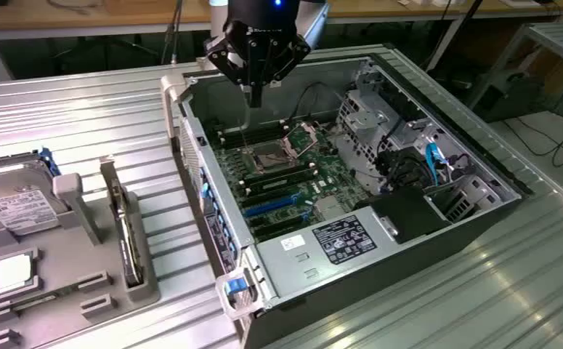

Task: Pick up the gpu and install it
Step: 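Reach for the gpu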

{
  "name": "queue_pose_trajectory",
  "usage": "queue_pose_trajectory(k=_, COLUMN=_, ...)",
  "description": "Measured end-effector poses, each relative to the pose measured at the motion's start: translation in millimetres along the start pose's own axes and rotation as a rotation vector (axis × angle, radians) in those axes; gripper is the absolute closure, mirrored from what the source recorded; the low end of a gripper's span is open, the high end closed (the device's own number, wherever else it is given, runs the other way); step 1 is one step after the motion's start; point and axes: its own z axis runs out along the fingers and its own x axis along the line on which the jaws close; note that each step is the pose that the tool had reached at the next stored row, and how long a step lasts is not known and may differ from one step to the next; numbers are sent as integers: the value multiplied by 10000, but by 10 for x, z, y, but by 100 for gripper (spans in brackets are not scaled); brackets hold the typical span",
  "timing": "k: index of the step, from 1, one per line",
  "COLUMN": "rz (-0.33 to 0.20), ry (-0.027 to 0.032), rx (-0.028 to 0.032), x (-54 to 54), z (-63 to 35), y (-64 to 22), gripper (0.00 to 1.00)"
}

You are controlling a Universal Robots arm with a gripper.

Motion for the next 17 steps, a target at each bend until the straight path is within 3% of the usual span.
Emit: queue_pose_trajectory(k=17, rz=0, ry=0, rx=-1, x=90, z=-2, y=-7, gripper=89)
